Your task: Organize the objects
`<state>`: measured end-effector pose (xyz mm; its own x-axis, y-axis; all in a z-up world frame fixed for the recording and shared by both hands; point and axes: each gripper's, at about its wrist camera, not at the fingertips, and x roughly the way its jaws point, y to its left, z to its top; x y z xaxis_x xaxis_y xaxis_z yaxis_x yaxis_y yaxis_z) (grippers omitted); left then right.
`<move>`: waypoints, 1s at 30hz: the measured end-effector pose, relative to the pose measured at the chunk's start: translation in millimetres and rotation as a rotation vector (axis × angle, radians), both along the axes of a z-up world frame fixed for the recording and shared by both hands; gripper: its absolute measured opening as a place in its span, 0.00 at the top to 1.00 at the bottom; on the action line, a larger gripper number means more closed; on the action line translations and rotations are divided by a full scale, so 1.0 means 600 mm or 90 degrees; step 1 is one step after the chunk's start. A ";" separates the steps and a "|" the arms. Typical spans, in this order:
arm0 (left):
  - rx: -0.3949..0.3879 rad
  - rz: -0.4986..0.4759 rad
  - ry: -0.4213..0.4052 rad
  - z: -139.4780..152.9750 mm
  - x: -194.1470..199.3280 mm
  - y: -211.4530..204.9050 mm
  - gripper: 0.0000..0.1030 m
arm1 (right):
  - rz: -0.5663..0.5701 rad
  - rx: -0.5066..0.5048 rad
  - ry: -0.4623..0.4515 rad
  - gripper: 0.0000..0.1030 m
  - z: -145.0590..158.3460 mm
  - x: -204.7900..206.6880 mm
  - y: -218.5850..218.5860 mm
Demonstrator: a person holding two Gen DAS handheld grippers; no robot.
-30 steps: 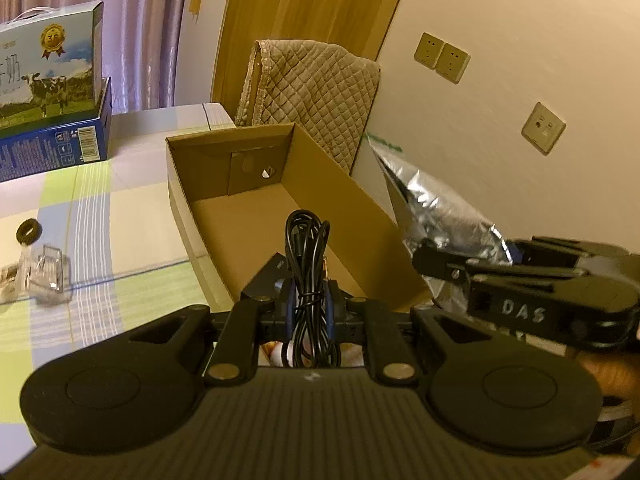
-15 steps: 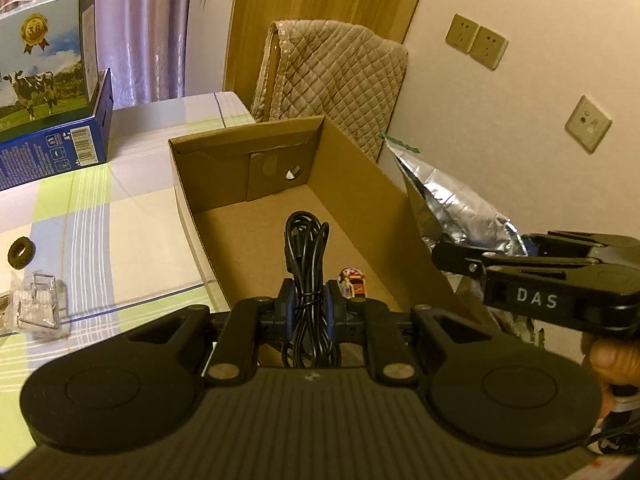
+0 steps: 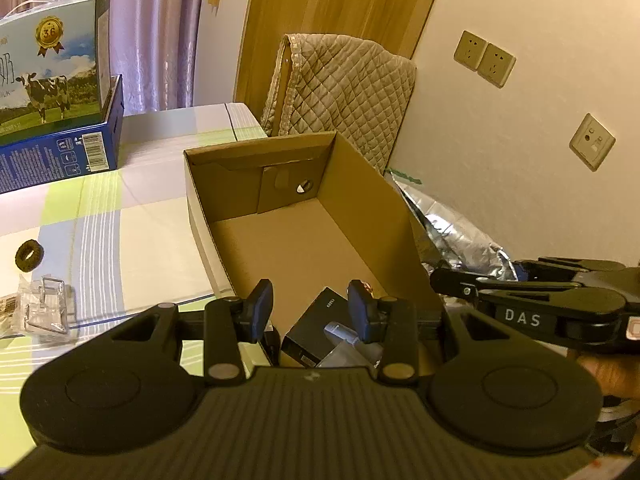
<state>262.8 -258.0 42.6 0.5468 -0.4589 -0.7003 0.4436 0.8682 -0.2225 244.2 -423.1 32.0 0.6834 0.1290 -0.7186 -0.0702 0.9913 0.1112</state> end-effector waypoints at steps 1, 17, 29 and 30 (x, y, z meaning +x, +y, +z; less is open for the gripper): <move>0.001 -0.001 0.000 0.002 -0.001 0.000 0.65 | 0.000 0.000 0.000 0.60 0.000 0.000 0.000; 0.021 0.028 -0.002 -0.001 -0.005 0.019 0.57 | -0.017 0.070 -0.038 0.42 0.009 0.019 -0.008; 0.017 0.035 0.005 0.003 -0.023 0.046 0.56 | -0.015 0.074 -0.038 0.41 0.028 -0.017 -0.004; 0.017 0.036 0.004 0.005 -0.026 0.048 0.55 | -0.013 0.074 -0.040 0.41 0.032 -0.022 -0.001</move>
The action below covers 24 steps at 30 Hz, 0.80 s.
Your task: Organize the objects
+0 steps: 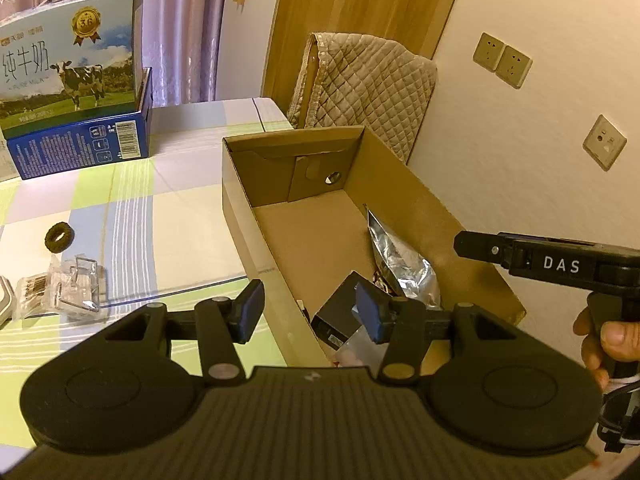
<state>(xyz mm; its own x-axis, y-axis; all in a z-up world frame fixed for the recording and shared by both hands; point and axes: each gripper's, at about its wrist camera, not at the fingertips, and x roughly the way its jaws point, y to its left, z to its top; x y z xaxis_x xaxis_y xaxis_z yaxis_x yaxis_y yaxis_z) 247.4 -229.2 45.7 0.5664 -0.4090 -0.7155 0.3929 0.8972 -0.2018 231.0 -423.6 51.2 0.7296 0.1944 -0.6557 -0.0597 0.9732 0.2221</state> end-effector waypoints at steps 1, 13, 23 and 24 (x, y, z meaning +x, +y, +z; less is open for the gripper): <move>0.000 0.001 -0.001 0.002 -0.003 0.002 0.54 | 0.000 0.004 -0.001 0.41 0.004 -0.005 0.002; -0.007 0.027 -0.016 0.034 -0.057 0.070 0.42 | 0.021 0.026 -0.008 0.41 0.028 -0.080 0.055; 0.001 0.072 -0.047 0.053 -0.113 0.170 0.28 | 0.066 0.047 -0.027 0.41 0.046 -0.124 0.135; 0.003 0.077 -0.051 0.055 -0.118 0.182 0.25 | 0.072 0.048 -0.029 0.41 0.047 -0.126 0.144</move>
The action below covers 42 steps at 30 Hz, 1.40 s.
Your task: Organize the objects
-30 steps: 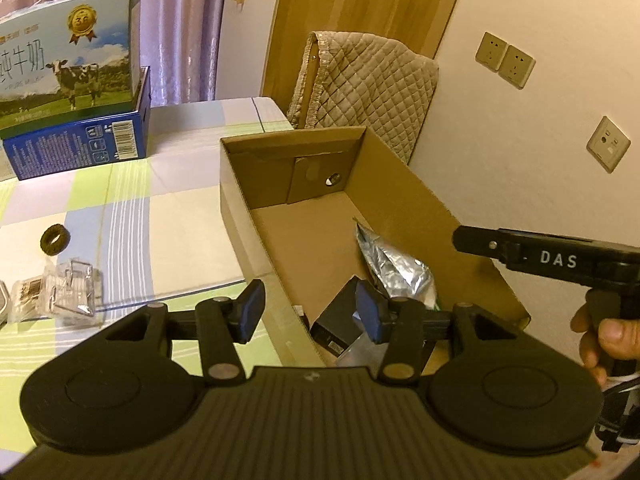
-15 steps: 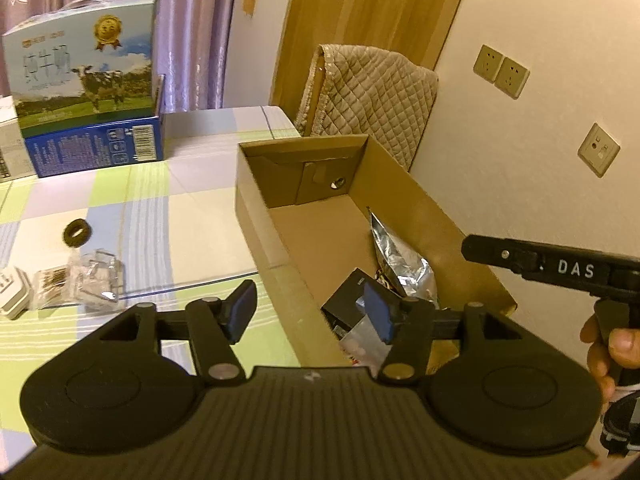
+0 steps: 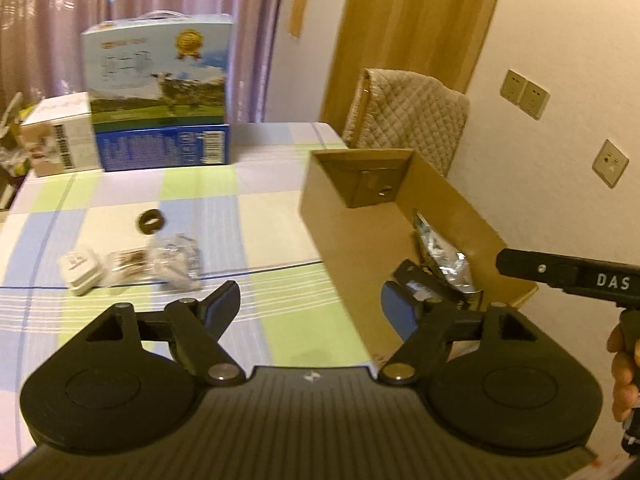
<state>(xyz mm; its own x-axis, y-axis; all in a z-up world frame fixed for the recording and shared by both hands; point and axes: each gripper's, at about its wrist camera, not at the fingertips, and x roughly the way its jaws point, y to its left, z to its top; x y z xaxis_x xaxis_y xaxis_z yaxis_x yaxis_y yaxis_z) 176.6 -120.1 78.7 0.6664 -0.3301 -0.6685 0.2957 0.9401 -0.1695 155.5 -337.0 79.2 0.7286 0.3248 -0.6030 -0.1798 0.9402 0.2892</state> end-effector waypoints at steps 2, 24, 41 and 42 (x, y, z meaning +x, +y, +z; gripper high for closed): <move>0.002 0.012 -0.007 0.003 -0.011 0.028 0.19 | 0.012 0.001 -0.004 0.41 0.001 -0.003 0.020; 0.052 0.165 -0.025 -0.021 -0.037 0.281 0.01 | 0.107 0.012 0.015 0.41 -0.061 0.039 0.207; 0.062 0.220 0.017 -0.132 0.059 0.343 0.01 | 0.121 0.016 0.060 0.41 -0.186 0.156 0.287; 0.062 0.221 0.019 -0.139 0.065 0.346 0.01 | 0.123 0.016 0.061 0.41 -0.193 0.163 0.292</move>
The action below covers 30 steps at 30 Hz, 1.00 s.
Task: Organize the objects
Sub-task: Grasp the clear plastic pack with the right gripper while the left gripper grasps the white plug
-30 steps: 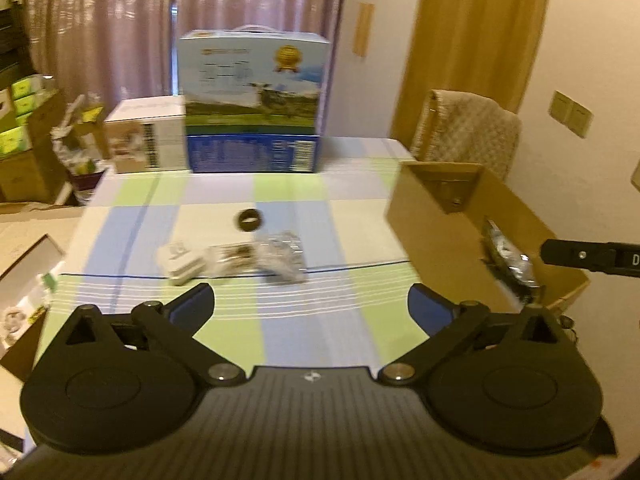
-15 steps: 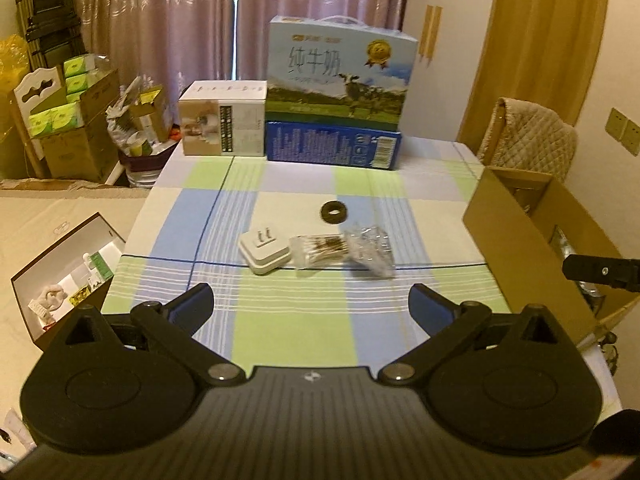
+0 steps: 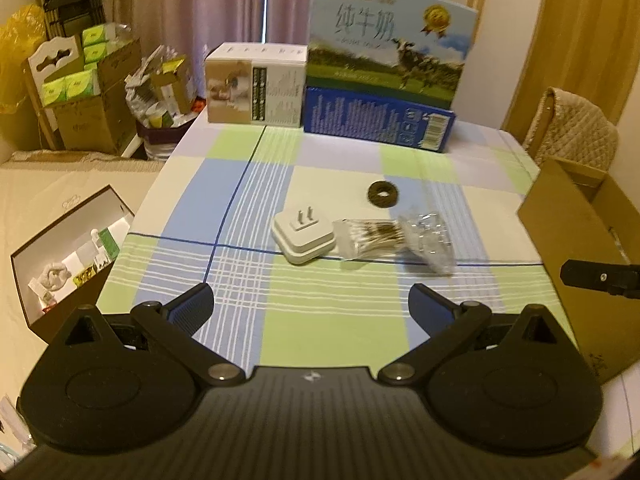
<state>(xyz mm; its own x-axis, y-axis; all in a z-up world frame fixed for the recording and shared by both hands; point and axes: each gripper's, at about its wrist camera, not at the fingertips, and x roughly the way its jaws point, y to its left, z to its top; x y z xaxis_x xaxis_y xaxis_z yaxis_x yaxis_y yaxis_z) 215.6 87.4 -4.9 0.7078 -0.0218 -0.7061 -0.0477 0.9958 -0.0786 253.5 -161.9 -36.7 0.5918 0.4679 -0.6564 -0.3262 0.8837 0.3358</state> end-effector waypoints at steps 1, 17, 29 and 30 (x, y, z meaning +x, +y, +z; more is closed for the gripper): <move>0.000 0.001 0.003 -0.008 0.006 0.002 0.01 | 0.002 0.000 -0.001 0.41 -0.005 0.006 0.005; 0.006 0.006 0.004 -0.091 0.121 0.010 0.01 | 0.008 0.048 0.036 0.41 -0.107 0.119 0.048; -0.021 0.020 0.012 -0.108 0.163 0.021 0.01 | -0.001 0.053 0.062 0.34 -0.150 0.182 0.079; -0.023 0.021 0.013 -0.109 0.164 0.022 0.01 | -0.001 0.052 0.064 0.33 -0.154 0.184 0.081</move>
<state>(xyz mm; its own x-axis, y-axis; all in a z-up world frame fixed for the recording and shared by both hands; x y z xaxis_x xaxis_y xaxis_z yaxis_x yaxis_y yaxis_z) 314.1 100.6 -70.2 0.6937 -0.0248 -0.7198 -0.0827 0.9901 -0.1138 364.2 -113.6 -128.9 0.5260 0.5216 -0.6717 -0.2857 0.8523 0.4381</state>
